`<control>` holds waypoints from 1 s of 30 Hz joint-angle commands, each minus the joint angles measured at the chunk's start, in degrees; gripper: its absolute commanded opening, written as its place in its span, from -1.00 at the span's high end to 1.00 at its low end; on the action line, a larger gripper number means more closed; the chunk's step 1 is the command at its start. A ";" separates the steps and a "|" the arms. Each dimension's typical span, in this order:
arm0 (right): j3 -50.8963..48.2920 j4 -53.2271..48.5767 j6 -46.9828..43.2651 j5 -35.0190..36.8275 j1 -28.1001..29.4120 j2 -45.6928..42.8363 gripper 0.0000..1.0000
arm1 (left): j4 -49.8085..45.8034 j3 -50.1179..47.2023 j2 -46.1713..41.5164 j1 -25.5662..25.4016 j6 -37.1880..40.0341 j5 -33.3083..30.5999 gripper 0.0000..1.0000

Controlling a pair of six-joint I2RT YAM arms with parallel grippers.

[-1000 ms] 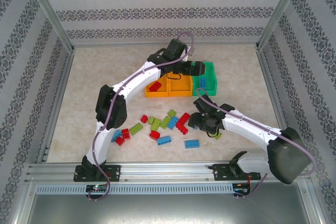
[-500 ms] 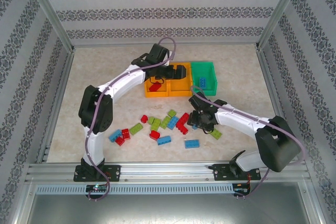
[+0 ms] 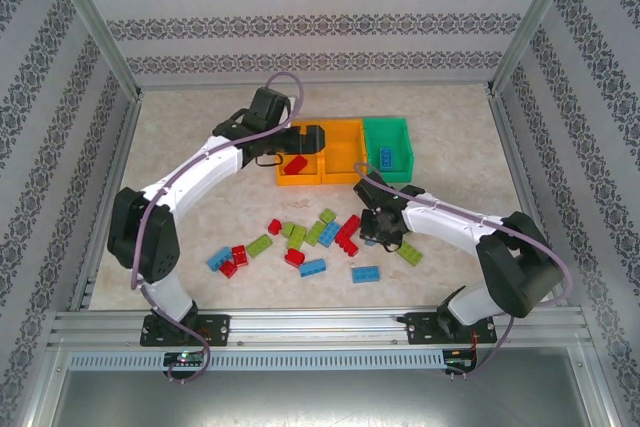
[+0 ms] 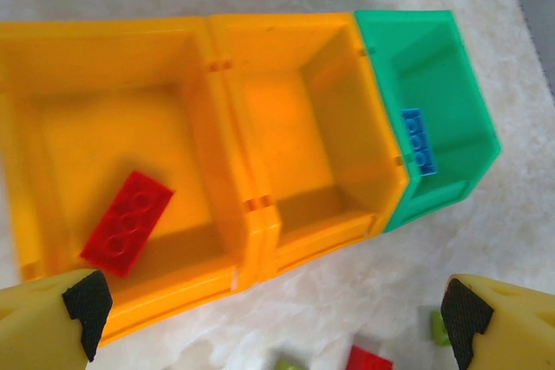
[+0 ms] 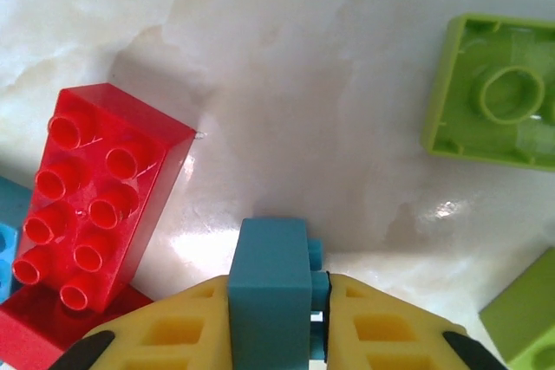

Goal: Sort the legos into containers by color

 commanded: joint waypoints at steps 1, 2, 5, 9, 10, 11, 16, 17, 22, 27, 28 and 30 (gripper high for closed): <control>1.42 -2.62 -1.22 2.37 -1.30 -4.83 0.56 | -0.43 -4.36 -4.73 3.09 1.43 -3.24 -0.99; 1.61 -2.86 -1.83 2.44 -2.07 -5.92 0.57 | -0.43 -5.85 -5.89 3.78 1.38 -3.47 -0.99; 3.94 -4.16 -5.23 2.73 -5.44 -8.13 0.57 | -0.88 -9.75 -9.56 5.91 1.65 -4.41 -0.99; 9.13 -4.75 -11.05 3.33 -10.27 -7.10 0.55 | -3.45 -12.47 -12.62 6.36 3.64 -7.13 -0.99; 10.79 -4.43 -12.76 3.83 -11.35 -6.18 0.55 | -4.41 -13.25 -13.09 6.35 3.89 -7.51 -0.99; 12.61 -4.32 -14.49 4.37 -12.36 -5.10 0.55 | -5.32 -14.07 -13.63 6.32 4.23 -7.70 -0.99; 20.34 -0.15 -21.12 5.96 -16.21 1.20 0.54 | -8.60 -19.92 -17.40 6.36 4.72 -9.69 -0.99; 22.18 0.21 -22.01 6.58 -16.89 2.97 0.53 | -9.39 -21.11 -18.23 6.34 4.30 -10.83 -0.99; 30.03 0.92 -25.22 8.01 -19.66 12.08 0.50 | -11.50 -27.41 -21.19 6.35 -0.54 -11.45 -0.99; 34.53 2.88 -25.93 7.40 -21.43 18.13 0.49 | -11.46 -32.98 -24.36 6.33 -4.96 -11.25 -0.99; 35.69 2.99 -26.14 7.35 -21.74 19.36 0.49 | -11.66 -33.74 -25.20 6.35 -5.45 -11.43 -0.99; 38.03 2.99 -26.71 7.40 -22.41 21.80 0.49 | -12.41 -34.88 -26.67 6.32 -6.08 -12.04 -0.99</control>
